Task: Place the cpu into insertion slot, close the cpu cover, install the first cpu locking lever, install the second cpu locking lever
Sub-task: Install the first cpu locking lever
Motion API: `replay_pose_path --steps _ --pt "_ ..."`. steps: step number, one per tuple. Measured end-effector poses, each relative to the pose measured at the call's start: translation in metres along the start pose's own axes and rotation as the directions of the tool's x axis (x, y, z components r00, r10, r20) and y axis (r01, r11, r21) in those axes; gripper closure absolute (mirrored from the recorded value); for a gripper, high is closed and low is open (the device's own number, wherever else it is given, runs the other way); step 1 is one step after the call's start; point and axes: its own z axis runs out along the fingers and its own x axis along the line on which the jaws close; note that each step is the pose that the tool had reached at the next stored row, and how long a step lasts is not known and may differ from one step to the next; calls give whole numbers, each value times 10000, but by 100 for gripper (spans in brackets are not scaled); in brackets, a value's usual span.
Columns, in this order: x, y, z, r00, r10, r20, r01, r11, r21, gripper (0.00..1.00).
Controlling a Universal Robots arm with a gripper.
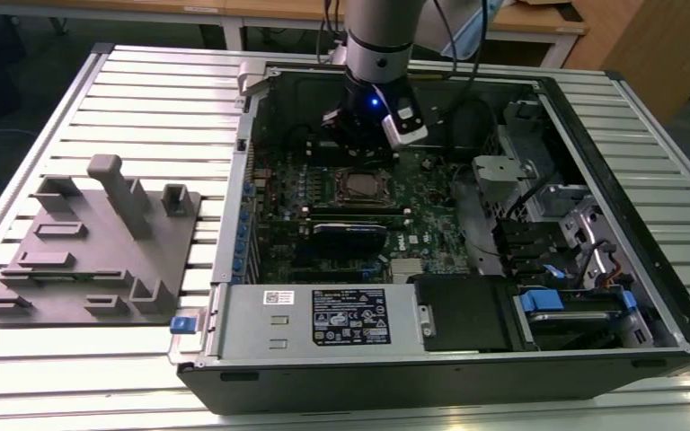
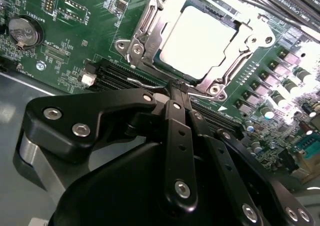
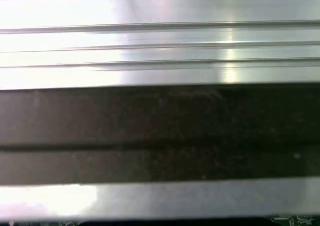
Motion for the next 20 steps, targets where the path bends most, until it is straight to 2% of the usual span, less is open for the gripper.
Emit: replay_pose_path --steps 7,14,20 --pt "7 5 -69 10000 -95 -6 95 10000 -12 90" --pt "7 5 -74 9988 -489 -27 489 9988 -10 90" --pt "5 8 -73 9985 -553 -32 553 9985 -11 90"
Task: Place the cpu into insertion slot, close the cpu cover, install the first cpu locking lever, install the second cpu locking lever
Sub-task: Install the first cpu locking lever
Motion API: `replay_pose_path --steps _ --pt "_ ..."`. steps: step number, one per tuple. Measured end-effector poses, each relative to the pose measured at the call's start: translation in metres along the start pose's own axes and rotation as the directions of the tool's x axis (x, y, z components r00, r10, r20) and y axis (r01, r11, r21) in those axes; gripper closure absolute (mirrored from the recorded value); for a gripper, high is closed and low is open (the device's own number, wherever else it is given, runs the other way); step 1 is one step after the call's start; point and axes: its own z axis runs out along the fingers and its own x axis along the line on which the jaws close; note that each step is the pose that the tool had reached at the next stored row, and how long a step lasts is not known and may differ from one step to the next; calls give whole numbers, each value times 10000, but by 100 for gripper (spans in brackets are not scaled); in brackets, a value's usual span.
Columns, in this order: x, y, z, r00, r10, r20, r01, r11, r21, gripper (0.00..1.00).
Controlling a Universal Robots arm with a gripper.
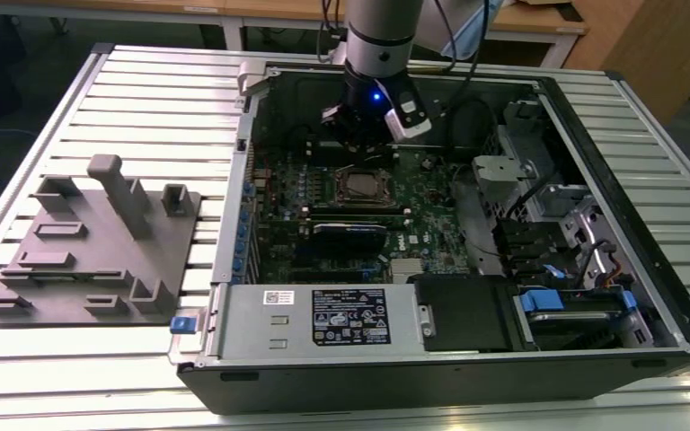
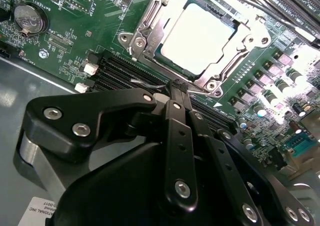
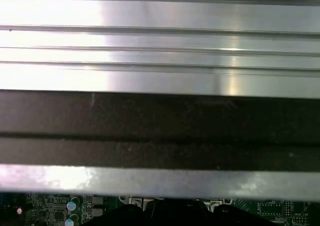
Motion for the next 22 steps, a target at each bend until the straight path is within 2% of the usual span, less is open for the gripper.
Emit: replay_pose_path --steps 10,22 --pt "-20 14 1 10000 0 0 0 10000 0 90" --pt "-75 27 2 10000 1 0 -1 10000 -1 90"
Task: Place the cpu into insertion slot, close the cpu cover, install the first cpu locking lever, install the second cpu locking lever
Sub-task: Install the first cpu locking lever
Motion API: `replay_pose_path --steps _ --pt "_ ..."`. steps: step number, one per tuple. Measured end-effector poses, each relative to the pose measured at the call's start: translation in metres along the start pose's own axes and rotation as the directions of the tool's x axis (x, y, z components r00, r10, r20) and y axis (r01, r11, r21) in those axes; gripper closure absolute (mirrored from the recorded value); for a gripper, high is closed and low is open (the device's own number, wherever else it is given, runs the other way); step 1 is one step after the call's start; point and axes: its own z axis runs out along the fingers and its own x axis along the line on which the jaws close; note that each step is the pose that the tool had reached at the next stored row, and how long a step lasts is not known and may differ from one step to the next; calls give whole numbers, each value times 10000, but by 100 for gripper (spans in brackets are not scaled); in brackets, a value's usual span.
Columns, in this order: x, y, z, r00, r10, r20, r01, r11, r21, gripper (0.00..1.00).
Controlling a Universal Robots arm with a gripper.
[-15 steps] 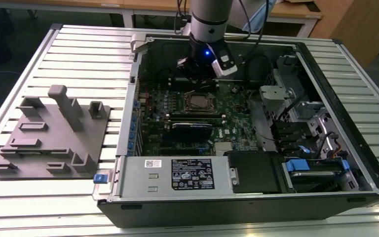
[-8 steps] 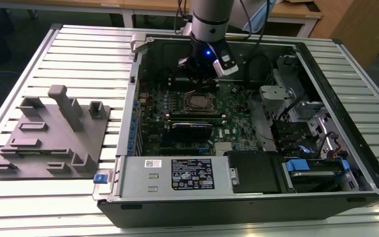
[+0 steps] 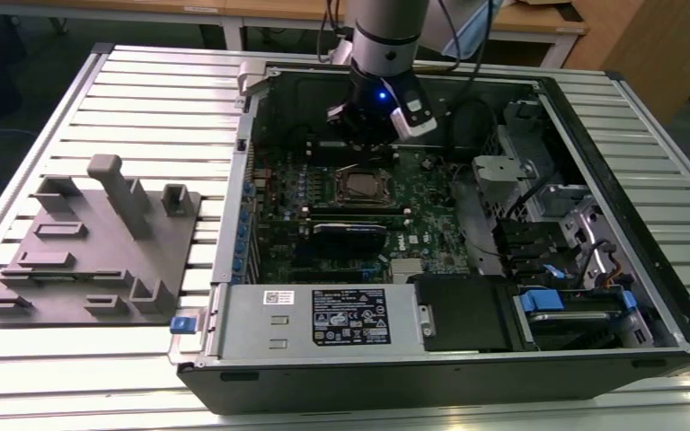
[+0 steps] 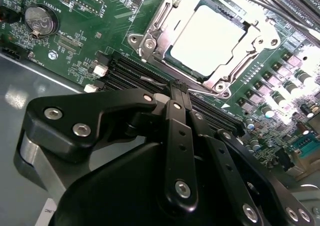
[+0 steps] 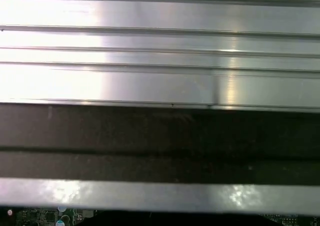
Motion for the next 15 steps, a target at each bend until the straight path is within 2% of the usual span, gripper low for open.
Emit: replay_pose_path --steps 15 --pt "-88 7 0 10000 0 0 0 10000 1 90"
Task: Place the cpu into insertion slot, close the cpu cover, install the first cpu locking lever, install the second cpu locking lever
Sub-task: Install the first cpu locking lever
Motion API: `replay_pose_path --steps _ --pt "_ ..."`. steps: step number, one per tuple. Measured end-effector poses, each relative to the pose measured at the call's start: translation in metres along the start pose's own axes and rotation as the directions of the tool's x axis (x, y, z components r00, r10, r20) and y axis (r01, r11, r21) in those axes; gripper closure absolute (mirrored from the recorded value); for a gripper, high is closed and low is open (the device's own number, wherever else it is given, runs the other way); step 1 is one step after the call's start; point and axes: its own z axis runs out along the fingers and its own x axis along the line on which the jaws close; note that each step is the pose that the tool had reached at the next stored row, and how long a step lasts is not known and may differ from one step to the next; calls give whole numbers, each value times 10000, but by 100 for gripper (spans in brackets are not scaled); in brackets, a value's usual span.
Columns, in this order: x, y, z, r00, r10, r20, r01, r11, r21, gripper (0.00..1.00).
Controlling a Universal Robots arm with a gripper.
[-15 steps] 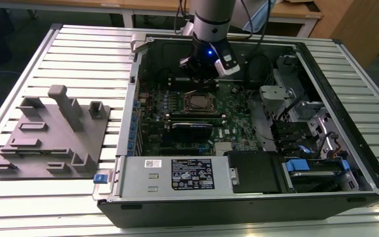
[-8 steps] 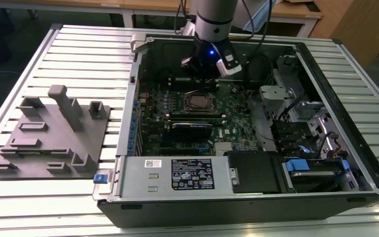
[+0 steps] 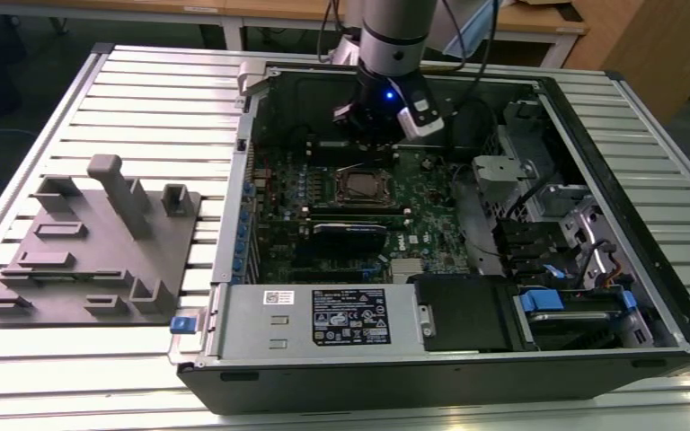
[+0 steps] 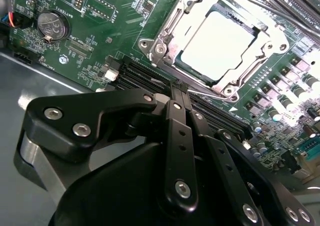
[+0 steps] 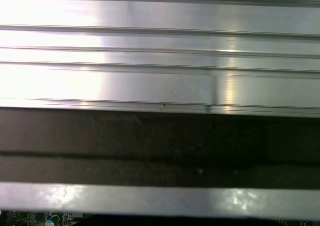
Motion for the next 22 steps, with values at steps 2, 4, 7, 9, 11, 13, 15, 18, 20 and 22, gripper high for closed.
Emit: replay_pose_path --steps 2,4,7,9,11,13,15,18,20,22 --pt "-10 0 0 10000 0 0 0 10000 0 90" --pt "-17 0 0 10000 -1 0 1 10000 -1 90" --pt "-22 0 2 10000 0 -1 0 10000 1 90" --pt "-23 0 4 10000 1 0 -1 10000 0 90" --pt "-25 -1 6 10000 1 0 -1 10000 1 90" --pt "-26 -1 9 10000 1 0 -1 10000 4 90" --pt "-27 -1 11 10000 0 0 0 10000 15 90" --pt "-29 -1 14 10000 0 0 0 10000 32 90" --pt "-30 -1 17 10000 -1 -1 1 10000 57 90" --pt "-30 -2 20 10000 0 -1 0 9999 109 90"
